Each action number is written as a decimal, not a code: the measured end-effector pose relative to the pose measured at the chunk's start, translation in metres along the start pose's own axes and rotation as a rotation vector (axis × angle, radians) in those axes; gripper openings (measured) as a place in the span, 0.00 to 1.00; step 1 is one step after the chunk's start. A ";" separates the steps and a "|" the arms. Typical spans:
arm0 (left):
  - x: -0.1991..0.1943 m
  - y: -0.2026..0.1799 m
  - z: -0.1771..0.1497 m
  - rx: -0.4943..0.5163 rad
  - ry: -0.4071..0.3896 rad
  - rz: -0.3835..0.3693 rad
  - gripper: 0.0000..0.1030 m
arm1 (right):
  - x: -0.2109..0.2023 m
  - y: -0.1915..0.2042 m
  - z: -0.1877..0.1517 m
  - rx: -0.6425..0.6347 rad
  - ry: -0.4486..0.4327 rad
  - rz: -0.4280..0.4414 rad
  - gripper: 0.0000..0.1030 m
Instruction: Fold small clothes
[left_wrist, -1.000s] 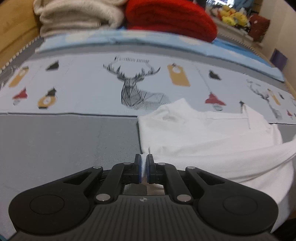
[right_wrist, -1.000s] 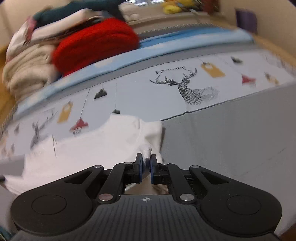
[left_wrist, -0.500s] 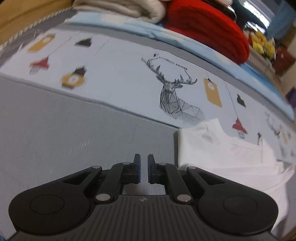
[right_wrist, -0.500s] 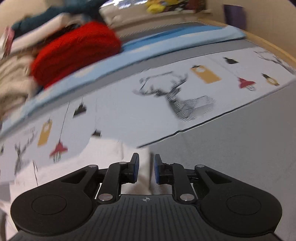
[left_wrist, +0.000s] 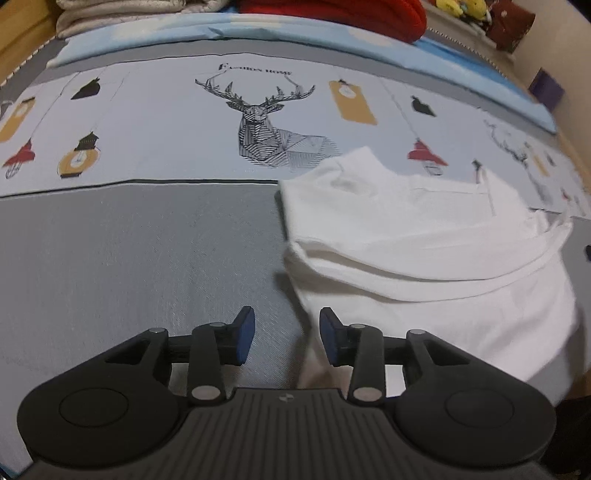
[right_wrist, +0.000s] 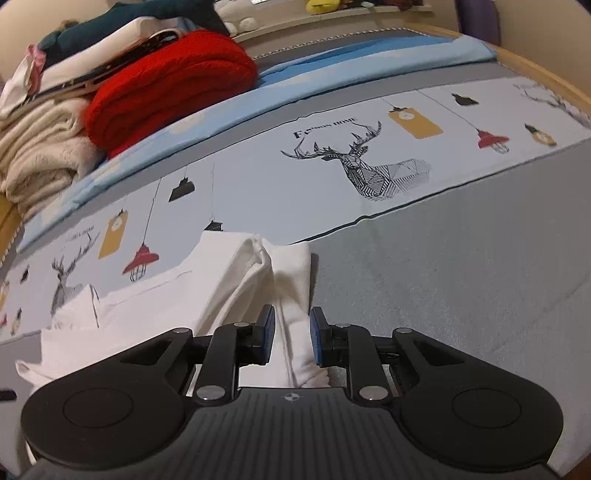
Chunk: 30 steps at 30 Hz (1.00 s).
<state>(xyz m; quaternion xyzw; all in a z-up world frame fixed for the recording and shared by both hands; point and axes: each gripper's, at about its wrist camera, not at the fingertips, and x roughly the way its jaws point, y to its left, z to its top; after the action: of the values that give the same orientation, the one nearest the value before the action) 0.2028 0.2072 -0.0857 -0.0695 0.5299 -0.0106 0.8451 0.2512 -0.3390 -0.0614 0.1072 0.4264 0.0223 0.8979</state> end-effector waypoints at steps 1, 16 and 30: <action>0.004 0.003 -0.001 -0.011 -0.016 0.003 0.41 | 0.002 0.001 0.001 -0.017 0.003 -0.010 0.22; 0.056 0.016 0.047 -0.128 -0.007 -0.104 0.41 | 0.083 0.038 0.029 -0.251 0.088 -0.005 0.38; 0.030 0.016 0.077 -0.153 -0.245 -0.092 0.06 | 0.096 0.038 0.059 -0.175 -0.019 0.069 0.05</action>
<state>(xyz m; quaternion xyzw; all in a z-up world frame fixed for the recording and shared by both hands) 0.2844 0.2285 -0.0814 -0.1590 0.4184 -0.0004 0.8943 0.3592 -0.2995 -0.0899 0.0432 0.4104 0.0894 0.9065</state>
